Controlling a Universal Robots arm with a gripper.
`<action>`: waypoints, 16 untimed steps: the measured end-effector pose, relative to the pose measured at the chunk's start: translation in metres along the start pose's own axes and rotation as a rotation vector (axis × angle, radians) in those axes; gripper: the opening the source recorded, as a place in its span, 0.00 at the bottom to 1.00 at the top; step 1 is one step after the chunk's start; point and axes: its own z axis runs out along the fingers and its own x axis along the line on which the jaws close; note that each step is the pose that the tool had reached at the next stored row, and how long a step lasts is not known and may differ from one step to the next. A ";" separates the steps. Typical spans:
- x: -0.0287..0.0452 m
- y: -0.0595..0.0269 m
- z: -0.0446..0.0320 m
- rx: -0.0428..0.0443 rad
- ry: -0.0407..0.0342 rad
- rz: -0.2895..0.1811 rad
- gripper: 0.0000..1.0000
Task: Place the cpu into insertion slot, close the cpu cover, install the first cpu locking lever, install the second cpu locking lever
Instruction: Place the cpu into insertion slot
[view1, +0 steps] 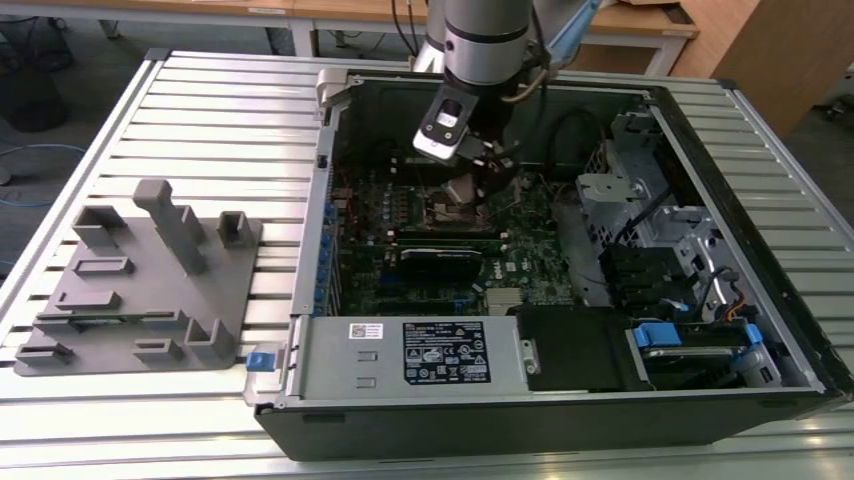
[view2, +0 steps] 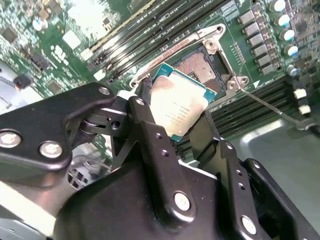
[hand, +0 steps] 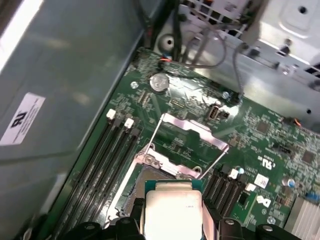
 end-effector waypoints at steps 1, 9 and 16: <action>0.0000 0.0000 0.0000 0.0003 -0.0006 0.007 0.54; 0.0001 0.0000 0.0001 -0.0002 -0.0003 0.024 0.54; 0.0000 0.0000 0.0005 0.0025 -0.0097 0.132 0.54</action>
